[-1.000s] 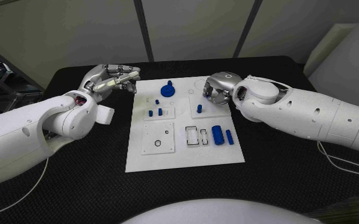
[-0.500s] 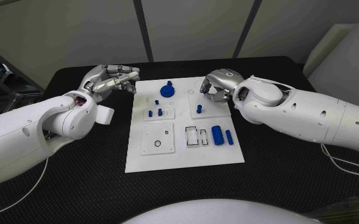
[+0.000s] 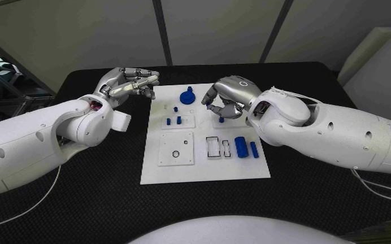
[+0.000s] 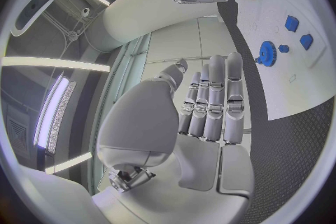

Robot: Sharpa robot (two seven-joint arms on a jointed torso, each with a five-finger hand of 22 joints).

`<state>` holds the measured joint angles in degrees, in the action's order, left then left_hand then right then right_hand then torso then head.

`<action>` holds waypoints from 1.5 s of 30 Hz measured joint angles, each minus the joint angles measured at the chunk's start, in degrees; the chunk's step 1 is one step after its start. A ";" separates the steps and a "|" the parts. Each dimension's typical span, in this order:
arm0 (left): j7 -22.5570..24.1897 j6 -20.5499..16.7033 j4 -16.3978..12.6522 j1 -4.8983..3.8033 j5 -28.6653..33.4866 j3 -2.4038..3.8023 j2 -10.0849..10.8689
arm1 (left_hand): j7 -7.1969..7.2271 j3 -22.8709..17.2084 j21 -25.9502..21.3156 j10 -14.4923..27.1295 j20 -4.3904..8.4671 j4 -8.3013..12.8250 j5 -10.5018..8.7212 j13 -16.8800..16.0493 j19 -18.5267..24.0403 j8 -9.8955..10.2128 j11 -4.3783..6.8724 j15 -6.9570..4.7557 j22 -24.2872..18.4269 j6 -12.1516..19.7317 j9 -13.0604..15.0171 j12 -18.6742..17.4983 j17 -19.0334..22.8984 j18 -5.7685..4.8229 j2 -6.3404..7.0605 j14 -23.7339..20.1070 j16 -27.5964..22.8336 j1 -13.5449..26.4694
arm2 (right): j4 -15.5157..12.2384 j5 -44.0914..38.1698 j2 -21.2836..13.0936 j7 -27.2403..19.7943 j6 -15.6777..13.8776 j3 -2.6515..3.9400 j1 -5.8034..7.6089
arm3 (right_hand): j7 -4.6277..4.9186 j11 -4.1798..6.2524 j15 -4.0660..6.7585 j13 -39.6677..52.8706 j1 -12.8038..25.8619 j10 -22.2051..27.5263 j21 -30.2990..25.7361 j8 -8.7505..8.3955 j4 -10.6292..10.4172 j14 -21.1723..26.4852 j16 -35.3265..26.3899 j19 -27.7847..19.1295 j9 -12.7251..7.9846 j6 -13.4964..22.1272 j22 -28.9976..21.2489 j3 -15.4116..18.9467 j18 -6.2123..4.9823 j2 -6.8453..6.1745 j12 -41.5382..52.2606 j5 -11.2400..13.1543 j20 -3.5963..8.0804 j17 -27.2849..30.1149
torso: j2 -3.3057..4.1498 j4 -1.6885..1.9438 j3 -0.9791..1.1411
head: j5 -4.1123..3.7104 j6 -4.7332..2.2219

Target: Assemble the parts on the task board

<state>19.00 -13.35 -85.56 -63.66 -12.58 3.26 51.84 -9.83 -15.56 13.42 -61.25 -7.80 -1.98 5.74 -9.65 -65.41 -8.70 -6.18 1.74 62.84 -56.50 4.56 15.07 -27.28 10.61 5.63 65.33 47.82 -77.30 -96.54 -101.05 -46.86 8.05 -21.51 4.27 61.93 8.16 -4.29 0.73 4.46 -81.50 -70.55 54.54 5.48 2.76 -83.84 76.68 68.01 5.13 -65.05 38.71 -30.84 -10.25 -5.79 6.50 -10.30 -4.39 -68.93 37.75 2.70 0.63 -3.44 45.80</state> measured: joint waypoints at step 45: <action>0.06 0.06 0.93 -0.08 0.04 0.02 -1.86 | -0.21 0.31 -0.21 0.22 -0.21 0.00 0.00 0.02 -0.20 0.00 -0.20 0.01 -0.13 0.21 -0.04 0.00 0.03 -0.01 0.00 0.00 -0.22 0.00 | 5.15 5.32 9.22 -4.39 -0.02 -0.11 -8.48 | -0.01 0.00 0.00 -0.01 0.00 0.00 0.69 -0.04 0.17 0.00 0.19 0.00 -0.05 0.02 0.54 -0.17 0.00 -0.02 -0.17 -0.23 -0.01 -0.25 | 0.03 0.02 -0.11 | 9.44 3.27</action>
<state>19.07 -13.30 -84.63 -63.74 -12.53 3.29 49.98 -10.03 -15.25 13.21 -61.03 -8.01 -1.97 5.74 -9.64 -65.62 -8.71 -6.38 1.75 62.71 -56.29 4.52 15.07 -27.25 10.60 5.64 65.32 47.60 -77.30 -91.39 -95.73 -37.64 3.66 -21.53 4.16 53.44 8.16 -4.29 0.73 4.45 -81.50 -70.55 55.23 5.44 2.94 -83.84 76.88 68.00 5.08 -65.03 39.26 -31.01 -10.25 -5.80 6.33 -10.53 -4.40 -69.18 37.78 2.71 0.52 6.00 49.07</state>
